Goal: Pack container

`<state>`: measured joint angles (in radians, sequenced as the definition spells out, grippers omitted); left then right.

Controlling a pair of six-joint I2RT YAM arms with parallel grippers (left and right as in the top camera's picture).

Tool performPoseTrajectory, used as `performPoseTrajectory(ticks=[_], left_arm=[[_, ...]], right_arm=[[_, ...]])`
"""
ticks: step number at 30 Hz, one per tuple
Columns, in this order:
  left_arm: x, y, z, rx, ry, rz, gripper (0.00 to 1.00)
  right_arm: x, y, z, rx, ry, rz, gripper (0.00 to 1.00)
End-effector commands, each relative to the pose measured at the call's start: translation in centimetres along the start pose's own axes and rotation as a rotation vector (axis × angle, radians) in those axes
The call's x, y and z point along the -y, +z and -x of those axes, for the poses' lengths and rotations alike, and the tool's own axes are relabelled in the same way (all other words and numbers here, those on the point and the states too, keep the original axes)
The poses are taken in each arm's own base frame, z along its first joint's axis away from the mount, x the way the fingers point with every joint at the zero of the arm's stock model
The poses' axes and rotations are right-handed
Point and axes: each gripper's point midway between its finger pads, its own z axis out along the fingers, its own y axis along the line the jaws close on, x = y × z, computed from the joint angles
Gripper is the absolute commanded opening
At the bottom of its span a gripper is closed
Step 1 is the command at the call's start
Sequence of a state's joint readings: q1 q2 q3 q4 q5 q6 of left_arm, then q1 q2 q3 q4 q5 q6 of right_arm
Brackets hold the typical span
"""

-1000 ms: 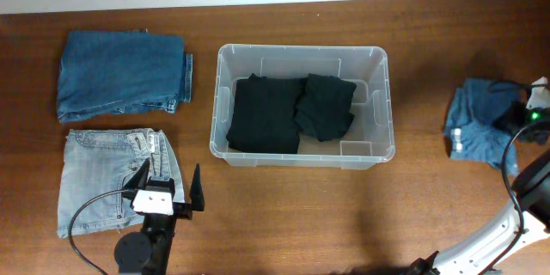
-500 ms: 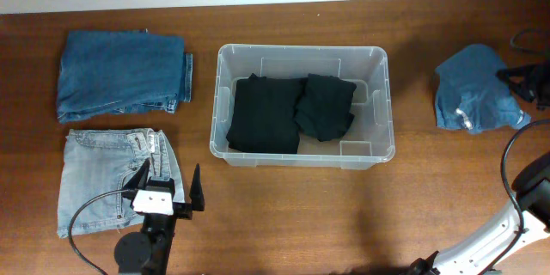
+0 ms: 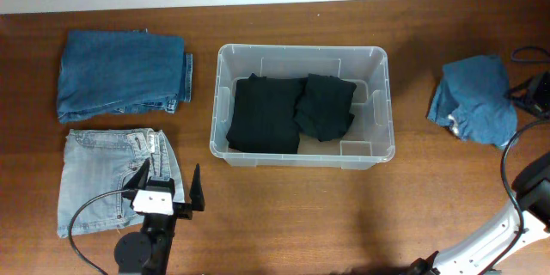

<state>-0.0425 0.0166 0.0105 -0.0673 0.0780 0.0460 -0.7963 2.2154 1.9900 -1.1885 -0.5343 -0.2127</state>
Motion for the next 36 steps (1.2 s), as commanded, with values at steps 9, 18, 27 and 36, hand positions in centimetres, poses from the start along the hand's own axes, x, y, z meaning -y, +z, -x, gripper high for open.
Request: performPoseTrajectory(ticks=[9, 18, 27, 36], left_arm=[[-0.1, 0.0, -0.1, -0.004, 0.015, 0.002, 0.99], [-0.1, 0.0, -0.1, -0.004, 0.015, 0.002, 1.0], [-0.1, 0.0, -0.1, -0.004, 0.015, 0.002, 0.99], [-0.1, 0.0, -0.1, -0.004, 0.015, 0.002, 1.0]], right_arm=[[1.4, 1.2, 3.7, 0.09, -0.144, -0.212, 0.77], [3.9, 7.2, 1.9, -0.023, -0.138, -0.189, 0.8], [2.2, 10.2, 0.7, -0.089, -0.211, -0.141, 0.8], [-0.6, 11.6, -0.1, -0.136, -0.301, -0.119, 0.68]])
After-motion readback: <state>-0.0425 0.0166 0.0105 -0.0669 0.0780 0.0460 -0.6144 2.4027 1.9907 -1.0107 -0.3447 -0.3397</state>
